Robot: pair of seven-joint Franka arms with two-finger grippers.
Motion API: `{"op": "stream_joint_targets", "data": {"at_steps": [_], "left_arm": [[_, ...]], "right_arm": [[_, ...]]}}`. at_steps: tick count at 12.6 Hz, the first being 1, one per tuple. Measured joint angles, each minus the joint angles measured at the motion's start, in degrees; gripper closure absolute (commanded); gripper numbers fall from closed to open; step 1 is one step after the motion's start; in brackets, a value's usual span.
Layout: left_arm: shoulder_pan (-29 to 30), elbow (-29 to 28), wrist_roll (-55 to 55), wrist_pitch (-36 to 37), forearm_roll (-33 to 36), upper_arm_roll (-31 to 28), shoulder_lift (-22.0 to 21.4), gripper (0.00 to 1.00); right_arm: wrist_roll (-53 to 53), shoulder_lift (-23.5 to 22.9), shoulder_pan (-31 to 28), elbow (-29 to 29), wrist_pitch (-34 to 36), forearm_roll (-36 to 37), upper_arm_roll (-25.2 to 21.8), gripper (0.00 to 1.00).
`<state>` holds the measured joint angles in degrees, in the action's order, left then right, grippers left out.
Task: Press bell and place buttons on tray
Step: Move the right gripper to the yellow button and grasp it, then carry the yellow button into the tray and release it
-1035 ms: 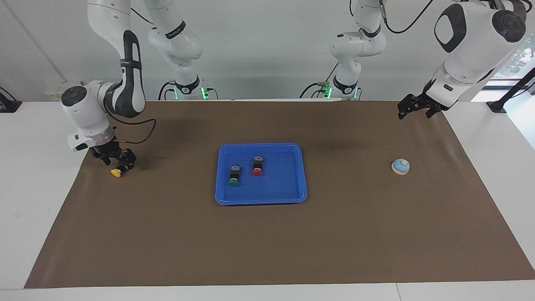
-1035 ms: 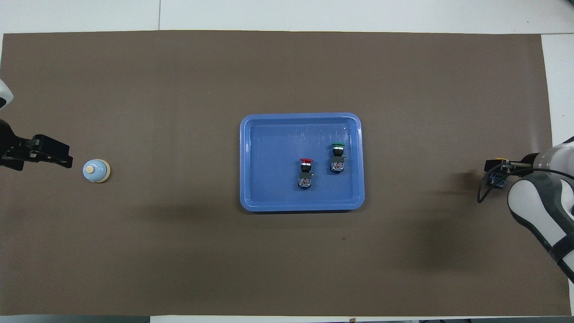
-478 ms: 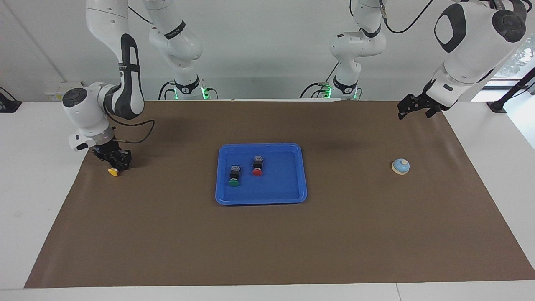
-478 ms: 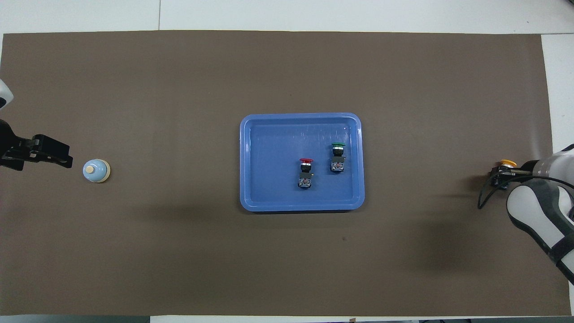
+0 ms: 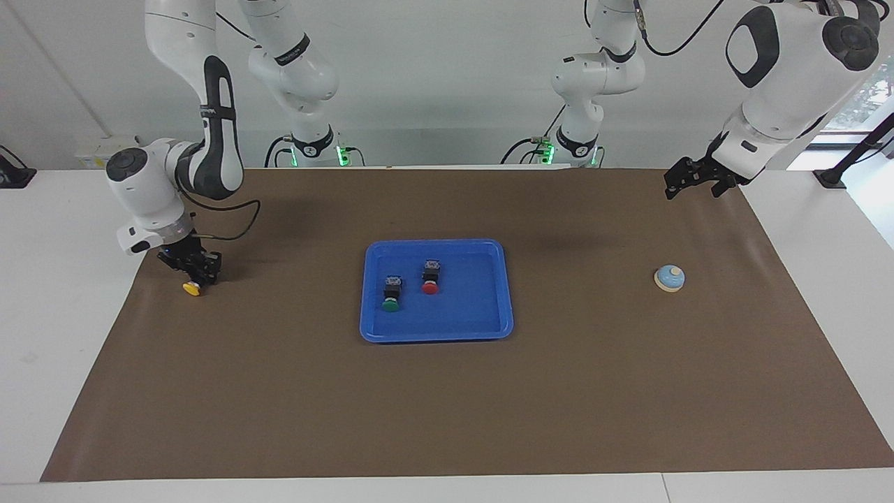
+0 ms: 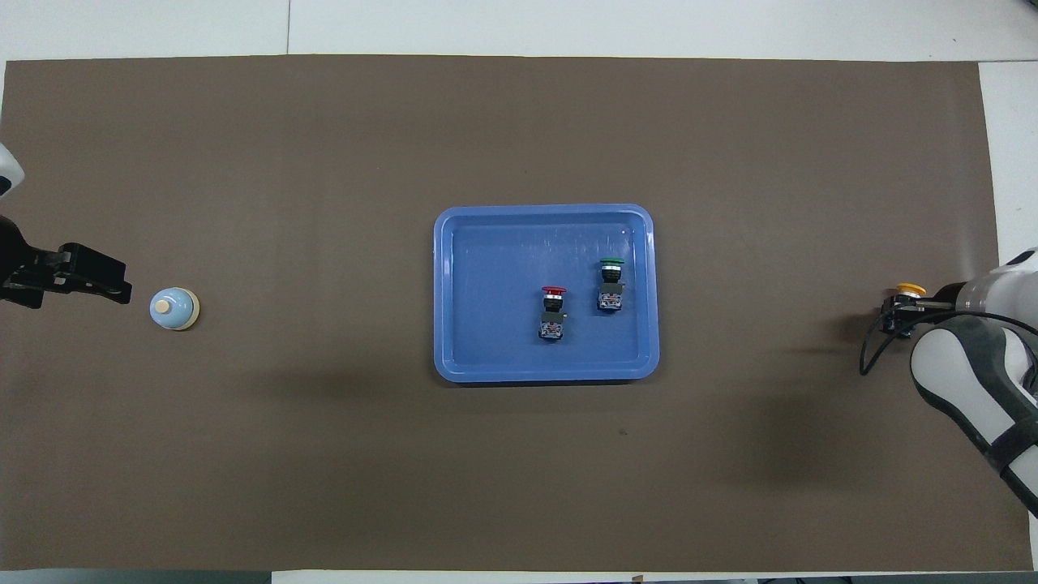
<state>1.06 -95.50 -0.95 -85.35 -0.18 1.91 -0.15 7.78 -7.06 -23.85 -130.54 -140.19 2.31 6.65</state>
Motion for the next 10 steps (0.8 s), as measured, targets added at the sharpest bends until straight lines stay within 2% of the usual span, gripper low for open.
{"op": "stream_joint_targets", "data": {"at_steps": [2,5,8,10], "left_arm": [[0.0,0.0,0.0,0.0,0.0,0.0,0.0,0.00],[0.0,0.0,0.0,0.0,0.0,0.0,0.0,0.00],[0.0,0.0,0.0,0.0,0.0,0.0,0.0,0.00],[0.0,0.0,0.0,0.0,0.0,0.0,0.0,0.00]], "right_arm": [[-5.3,0.1,6.0,6.9,9.6,-0.4,0.3,1.00],[-20.2,-0.3,19.2,18.7,22.4,-0.8,0.7,1.00],[-36.3,-2.7,33.4,26.7,26.5,-0.9,1.0,1.00],[-45.2,-6.0,42.5,31.6,27.7,-0.9,1.0,1.00]]}}
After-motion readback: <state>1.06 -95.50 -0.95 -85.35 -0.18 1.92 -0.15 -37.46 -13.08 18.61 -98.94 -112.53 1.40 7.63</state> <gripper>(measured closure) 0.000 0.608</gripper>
